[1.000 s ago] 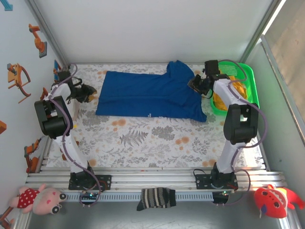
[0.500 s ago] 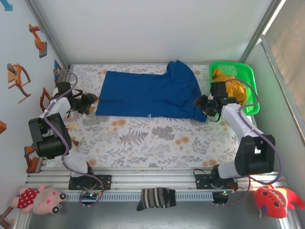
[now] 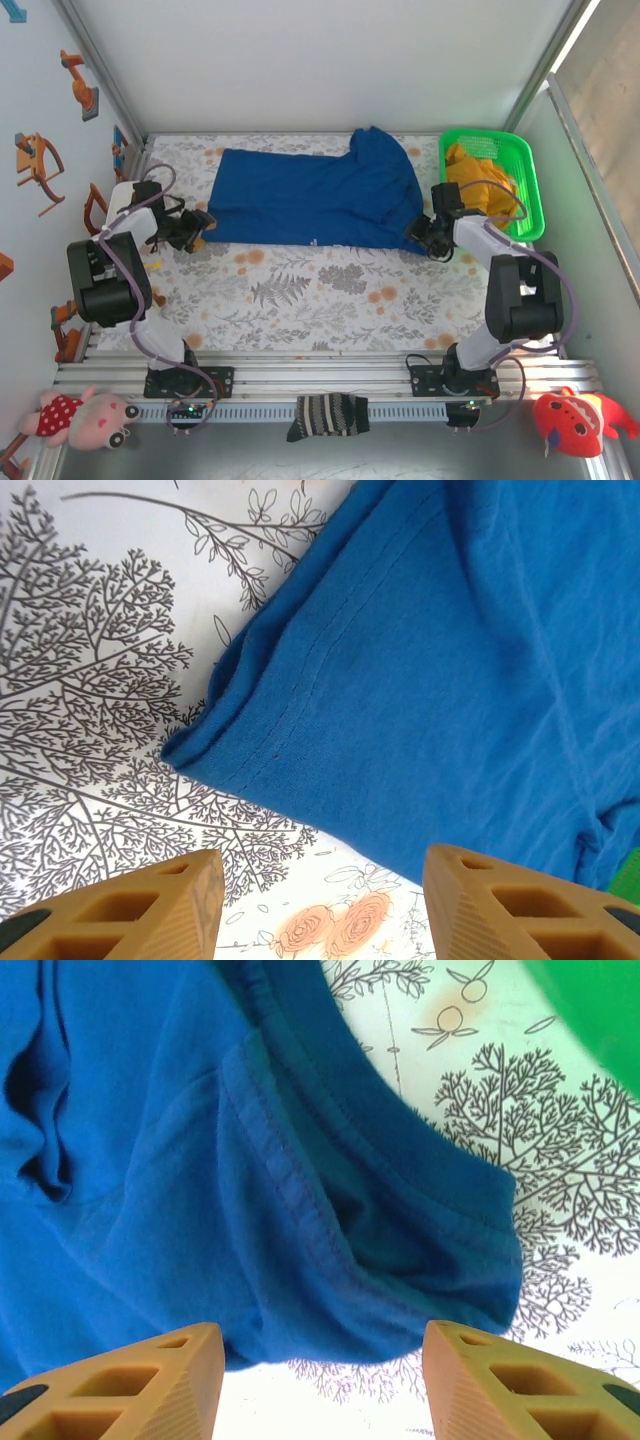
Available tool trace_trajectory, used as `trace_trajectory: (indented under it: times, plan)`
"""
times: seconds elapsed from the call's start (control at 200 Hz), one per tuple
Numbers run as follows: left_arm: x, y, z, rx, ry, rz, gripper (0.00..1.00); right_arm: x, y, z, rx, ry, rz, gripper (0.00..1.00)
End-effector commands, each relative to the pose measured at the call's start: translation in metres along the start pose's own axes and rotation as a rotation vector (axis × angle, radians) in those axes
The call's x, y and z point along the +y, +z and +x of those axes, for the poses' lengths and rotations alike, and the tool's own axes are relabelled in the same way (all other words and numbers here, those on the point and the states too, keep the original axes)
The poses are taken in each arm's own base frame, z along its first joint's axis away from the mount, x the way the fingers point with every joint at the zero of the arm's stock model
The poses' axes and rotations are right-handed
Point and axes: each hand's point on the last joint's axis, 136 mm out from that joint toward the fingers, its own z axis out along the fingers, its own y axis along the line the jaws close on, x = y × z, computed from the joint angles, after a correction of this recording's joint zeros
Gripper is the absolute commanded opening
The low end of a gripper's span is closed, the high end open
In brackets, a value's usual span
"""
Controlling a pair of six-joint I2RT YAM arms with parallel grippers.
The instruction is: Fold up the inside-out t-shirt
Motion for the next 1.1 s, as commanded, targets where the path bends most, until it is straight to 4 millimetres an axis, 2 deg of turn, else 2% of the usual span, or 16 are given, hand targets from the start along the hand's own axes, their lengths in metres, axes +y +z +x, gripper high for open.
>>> trace_trajectory:
  times: [0.0, 0.2, 0.235, 0.28, 0.351, 0.461, 0.671, 0.771, 1.097]
  plan:
    - [0.008, 0.01, 0.005, 0.032, 0.008, -0.042, 0.54, 0.003, 0.005, -0.013, -0.038, 0.026, 0.014, 0.53]
    - [0.018, 0.027, 0.01, 0.063, 0.002, -0.081, 0.54, -0.003, 0.018, -0.01, -0.022, 0.033, 0.039, 0.44]
    - [0.02, 0.031, 0.01, 0.071, -0.002, -0.083, 0.54, -0.003, 0.019, -0.009, -0.018, 0.031, 0.04, 0.36]
    - [0.022, 0.035, 0.009, 0.079, -0.007, -0.087, 0.49, -0.005, 0.02, -0.008, -0.014, 0.03, 0.041, 0.22]
    - [0.021, 0.039, 0.005, 0.085, 0.0, -0.087, 0.32, -0.006, 0.018, -0.005, -0.013, 0.021, 0.042, 0.0]
    - [0.018, 0.037, 0.001, 0.084, 0.011, -0.066, 0.0, -0.012, 0.007, 0.002, -0.024, 0.0, 0.048, 0.0]
    - [0.013, 0.012, 0.004, 0.043, 0.005, -0.007, 0.0, -0.03, -0.027, 0.021, -0.058, -0.016, 0.074, 0.0]
    - [0.016, -0.001, 0.013, 0.03, -0.034, 0.039, 0.0, -0.04, -0.037, 0.035, -0.053, -0.005, 0.081, 0.0]
    - [0.042, -0.026, 0.061, 0.016, -0.105, 0.066, 0.0, -0.071, -0.044, 0.089, 0.028, 0.074, 0.091, 0.0]
